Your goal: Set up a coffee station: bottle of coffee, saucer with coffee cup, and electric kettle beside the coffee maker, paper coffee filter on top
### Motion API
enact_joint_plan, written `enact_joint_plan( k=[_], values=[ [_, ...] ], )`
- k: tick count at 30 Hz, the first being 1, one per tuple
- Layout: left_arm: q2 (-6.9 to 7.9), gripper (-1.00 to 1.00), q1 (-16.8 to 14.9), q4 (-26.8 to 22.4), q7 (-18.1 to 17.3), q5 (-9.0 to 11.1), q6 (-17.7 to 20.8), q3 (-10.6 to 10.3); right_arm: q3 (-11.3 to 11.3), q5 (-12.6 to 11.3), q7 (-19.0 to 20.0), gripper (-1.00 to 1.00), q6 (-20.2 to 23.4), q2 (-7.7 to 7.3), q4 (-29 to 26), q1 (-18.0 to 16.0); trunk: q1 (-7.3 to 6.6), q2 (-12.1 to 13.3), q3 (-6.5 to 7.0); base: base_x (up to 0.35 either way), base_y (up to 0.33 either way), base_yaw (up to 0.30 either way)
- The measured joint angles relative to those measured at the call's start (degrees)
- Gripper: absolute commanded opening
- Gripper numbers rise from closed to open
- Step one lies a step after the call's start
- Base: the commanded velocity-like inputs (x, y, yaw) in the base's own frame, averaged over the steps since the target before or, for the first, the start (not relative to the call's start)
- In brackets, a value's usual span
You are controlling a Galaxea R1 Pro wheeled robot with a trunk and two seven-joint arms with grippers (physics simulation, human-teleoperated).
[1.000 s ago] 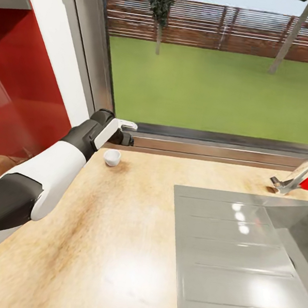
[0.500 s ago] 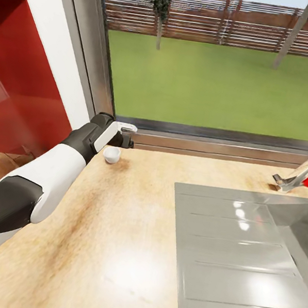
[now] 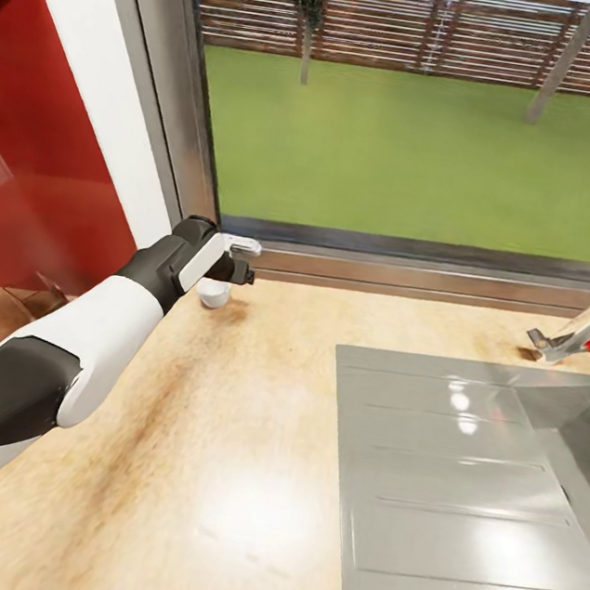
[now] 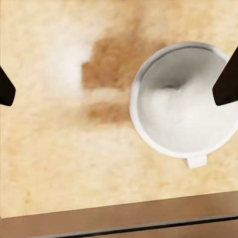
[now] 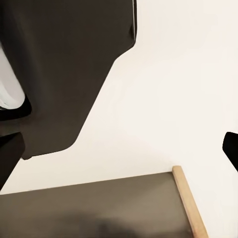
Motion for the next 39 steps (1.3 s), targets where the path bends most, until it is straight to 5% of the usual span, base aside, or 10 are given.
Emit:
enact_joint_plan(
  k=[39],
  values=[
    [0.14,1.0,2.0,-0.3,0.0,-0.1,-0.1,0.0,0.1,0.2,0.4,1.0,0.1,0.0,0.0,0.0,0.0,0.0,-1.25,0.0,0.0,0.015]
  ],
)
